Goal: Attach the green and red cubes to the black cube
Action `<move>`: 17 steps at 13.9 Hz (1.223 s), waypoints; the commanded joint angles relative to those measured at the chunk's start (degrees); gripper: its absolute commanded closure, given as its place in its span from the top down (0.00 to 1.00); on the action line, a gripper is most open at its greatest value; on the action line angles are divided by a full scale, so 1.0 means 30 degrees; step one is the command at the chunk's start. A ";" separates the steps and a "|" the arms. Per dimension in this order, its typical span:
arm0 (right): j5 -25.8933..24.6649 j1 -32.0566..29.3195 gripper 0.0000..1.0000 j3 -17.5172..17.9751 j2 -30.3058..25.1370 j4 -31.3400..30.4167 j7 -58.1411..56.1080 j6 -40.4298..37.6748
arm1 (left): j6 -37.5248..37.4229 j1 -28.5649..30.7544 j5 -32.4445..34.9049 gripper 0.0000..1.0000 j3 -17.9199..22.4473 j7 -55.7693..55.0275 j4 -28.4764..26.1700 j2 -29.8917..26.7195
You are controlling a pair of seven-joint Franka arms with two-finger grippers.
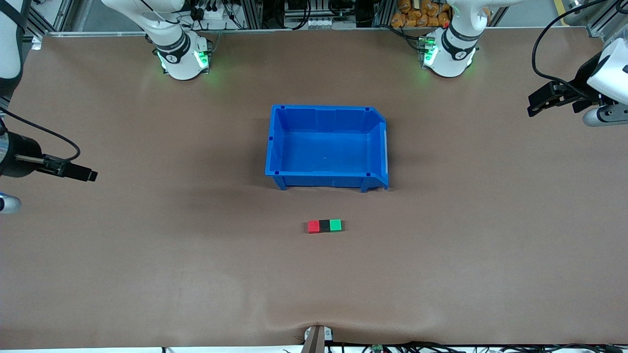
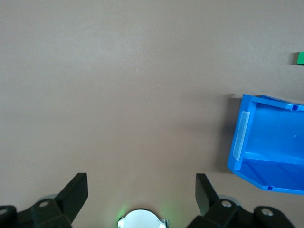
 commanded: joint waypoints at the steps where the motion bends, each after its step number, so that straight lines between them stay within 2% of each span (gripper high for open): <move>1: -0.0347 0.0136 1.00 -0.0146 -0.0992 -0.0737 -0.0729 -0.0199 | -0.0047 0.0107 -0.0151 1.00 -0.0034 0.0194 -0.0088 -0.0254; 17: -0.1460 0.0165 1.00 -0.0380 -0.2574 -0.0854 -0.4802 -0.0610 | -0.0106 0.0312 -0.0151 1.00 0.0054 0.0340 -0.0117 -0.0313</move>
